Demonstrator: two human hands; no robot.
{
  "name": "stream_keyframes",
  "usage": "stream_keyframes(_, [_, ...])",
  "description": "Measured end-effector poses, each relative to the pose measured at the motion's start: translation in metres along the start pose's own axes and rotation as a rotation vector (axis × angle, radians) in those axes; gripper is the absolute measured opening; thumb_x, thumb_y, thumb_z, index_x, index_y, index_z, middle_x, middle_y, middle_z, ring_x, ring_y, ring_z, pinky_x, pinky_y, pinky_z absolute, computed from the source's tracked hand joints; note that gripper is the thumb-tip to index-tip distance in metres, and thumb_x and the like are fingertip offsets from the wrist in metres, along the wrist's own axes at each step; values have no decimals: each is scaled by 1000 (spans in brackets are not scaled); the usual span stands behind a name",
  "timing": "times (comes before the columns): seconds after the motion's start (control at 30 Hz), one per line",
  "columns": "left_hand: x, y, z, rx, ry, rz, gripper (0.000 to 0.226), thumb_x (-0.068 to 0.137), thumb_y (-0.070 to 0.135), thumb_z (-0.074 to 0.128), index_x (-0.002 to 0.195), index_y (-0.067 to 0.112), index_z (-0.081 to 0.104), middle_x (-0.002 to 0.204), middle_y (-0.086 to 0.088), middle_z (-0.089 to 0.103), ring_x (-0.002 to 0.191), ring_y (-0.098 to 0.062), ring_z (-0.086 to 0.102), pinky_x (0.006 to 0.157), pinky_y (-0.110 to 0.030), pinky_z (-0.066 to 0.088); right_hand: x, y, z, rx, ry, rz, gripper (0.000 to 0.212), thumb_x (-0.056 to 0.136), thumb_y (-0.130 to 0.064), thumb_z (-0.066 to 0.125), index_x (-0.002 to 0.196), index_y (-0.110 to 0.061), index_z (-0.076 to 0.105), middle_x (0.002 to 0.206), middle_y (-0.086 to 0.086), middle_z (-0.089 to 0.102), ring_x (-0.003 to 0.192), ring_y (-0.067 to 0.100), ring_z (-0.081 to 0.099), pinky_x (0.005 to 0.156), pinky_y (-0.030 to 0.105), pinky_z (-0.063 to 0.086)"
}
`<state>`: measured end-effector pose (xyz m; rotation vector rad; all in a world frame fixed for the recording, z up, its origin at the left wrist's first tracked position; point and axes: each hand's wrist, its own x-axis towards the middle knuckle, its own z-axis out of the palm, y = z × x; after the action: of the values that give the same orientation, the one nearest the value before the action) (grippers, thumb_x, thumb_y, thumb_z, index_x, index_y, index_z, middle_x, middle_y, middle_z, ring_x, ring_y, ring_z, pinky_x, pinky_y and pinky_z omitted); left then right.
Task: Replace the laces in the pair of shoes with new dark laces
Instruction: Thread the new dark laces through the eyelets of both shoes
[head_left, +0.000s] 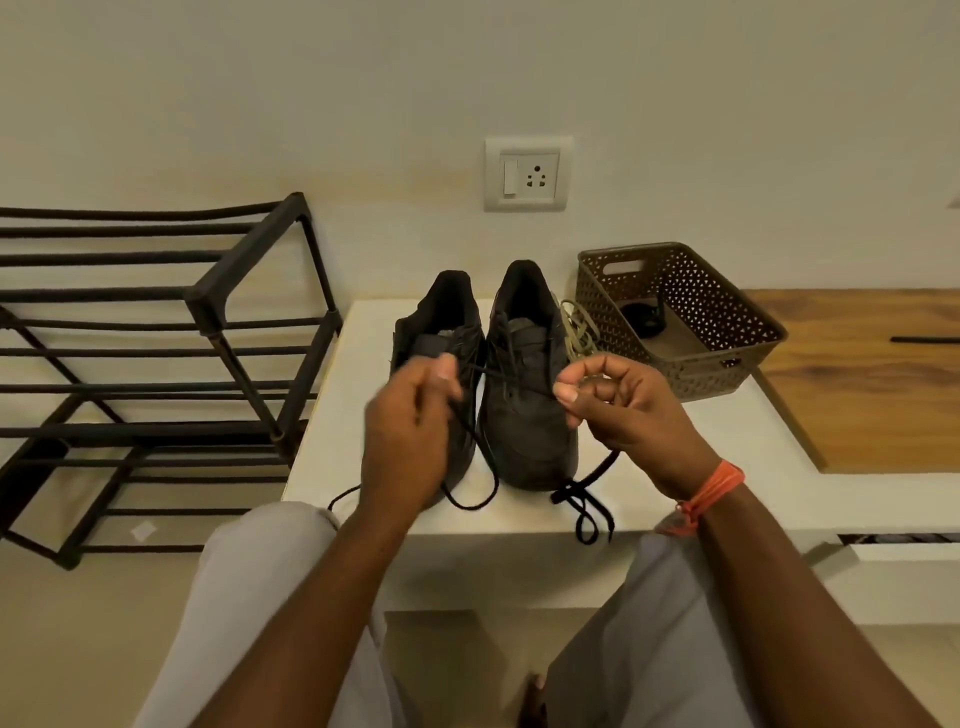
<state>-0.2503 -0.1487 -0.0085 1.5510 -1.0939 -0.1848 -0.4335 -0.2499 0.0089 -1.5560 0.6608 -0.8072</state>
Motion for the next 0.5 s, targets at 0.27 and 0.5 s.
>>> stream_keyframes(0.27, [26,-26,-62,-331,709,-492,25,101,38,43,82,30,56,79,8,54,69,-4,50,70,-26,45,-4,8,-36,-125,70,40,7,86,-4,66,91,-4,70,62,8,64,42,1,42,43,14,33])
stream_keyframes(0.5, [0,-7,-17,491,98,49,63,95,45,50,149,20,29,154,-6,29,142,-24,22,113,-43,14,0,10,-6,19,-123,-4,22,90,-4,58,111,0,65,81,10,70,55,14,56,50,20,46])
